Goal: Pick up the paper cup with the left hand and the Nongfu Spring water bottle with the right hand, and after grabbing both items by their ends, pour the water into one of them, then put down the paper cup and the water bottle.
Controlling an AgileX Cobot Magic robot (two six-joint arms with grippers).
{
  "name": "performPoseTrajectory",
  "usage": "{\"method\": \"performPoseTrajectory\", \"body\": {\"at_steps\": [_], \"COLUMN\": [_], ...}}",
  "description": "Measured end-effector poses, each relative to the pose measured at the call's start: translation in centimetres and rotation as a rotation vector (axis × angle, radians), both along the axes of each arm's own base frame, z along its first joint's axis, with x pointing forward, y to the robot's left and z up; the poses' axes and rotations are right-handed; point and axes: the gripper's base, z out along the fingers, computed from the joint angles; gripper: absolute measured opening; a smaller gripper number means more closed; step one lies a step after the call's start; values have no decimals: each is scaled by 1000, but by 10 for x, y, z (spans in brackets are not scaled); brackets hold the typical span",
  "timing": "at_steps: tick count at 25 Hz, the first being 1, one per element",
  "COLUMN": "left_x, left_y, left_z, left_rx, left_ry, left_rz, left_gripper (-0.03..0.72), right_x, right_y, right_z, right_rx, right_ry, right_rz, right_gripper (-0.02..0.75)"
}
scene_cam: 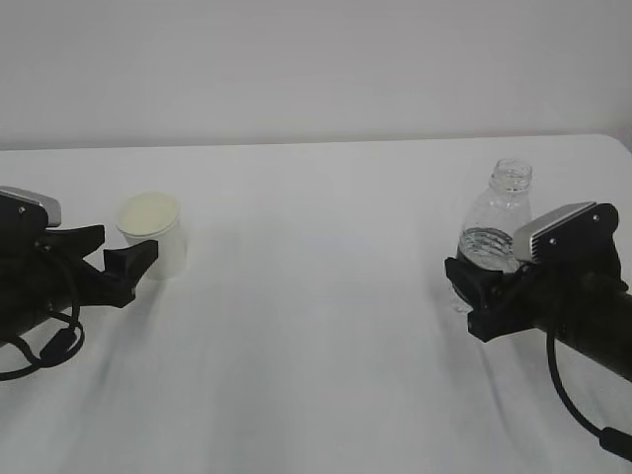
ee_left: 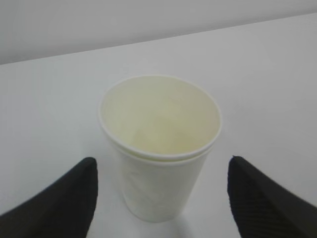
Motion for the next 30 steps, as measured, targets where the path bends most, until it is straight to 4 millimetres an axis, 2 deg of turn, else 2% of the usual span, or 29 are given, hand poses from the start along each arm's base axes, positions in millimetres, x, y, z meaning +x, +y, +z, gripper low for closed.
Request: {"method": "performPoseTrajectory", "body": {"at_steps": [5,12,22,30], "left_x": [0,1,19,34], "left_y": [0,-1,-4,-7], "left_z": [-1,-22,-20,-32], "left_rx": [0,11,5,-11], "left_ry": [3,64,17,23], "left_rz": [0,-15,-17,-17], "left_gripper": [587,587,587,587], "right_x": [0,0,0,0], "right_y": [0,0,0,1], "right_z": [0,0,0,0], "right_rx": [0,0,0,-1], "right_ry": [0,0,0,0], "right_rz": [0,0,2,7], "right_gripper": [468,468,468,468]}}
